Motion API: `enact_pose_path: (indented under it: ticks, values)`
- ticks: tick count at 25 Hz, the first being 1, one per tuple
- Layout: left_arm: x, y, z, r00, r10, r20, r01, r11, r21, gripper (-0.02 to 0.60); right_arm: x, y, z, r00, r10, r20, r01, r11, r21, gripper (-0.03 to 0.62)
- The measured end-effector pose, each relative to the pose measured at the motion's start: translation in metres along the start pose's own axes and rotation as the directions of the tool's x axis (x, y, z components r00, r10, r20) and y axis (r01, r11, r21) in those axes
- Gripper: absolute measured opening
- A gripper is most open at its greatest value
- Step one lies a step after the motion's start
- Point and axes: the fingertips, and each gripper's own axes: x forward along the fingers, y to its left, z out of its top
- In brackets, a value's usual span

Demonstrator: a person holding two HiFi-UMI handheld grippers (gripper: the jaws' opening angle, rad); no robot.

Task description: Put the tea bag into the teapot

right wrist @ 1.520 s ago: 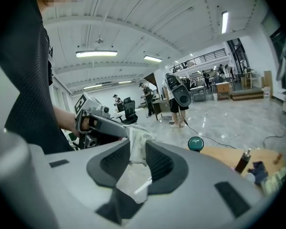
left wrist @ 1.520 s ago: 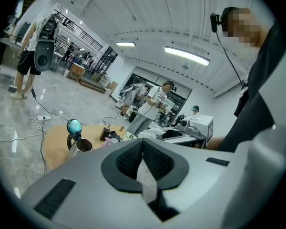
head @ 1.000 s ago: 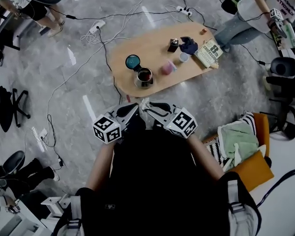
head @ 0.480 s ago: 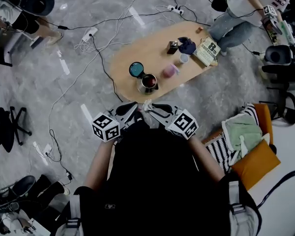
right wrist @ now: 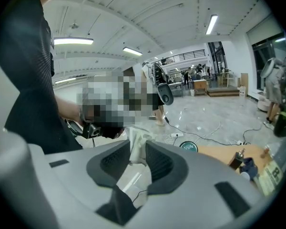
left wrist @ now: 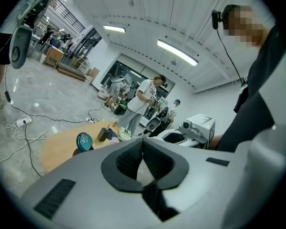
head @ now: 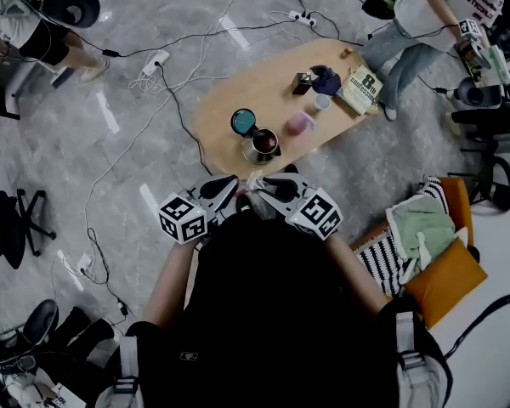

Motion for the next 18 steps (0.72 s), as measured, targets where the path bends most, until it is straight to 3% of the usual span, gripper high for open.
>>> enact_pose_path:
  ticks: [10, 18]
  values:
    - [-0.011, 0.013, -0.003, 0.997, 0.065, 0.049, -0.063, 0.997, -0.034, 0.012, 0.012, -0.013, -0.001, 0.999, 0.024, -0.023, -0.025, 0.999, -0.033, 0.107]
    - [0.003, 0.019, -0.003, 0.997, 0.071, 0.044, -0.069, 0.997, -0.046, 0.012, 0.014, -0.039, -0.004, 0.999, 0.018, -0.049, -0.021, 0.998, -0.055, 0.107]
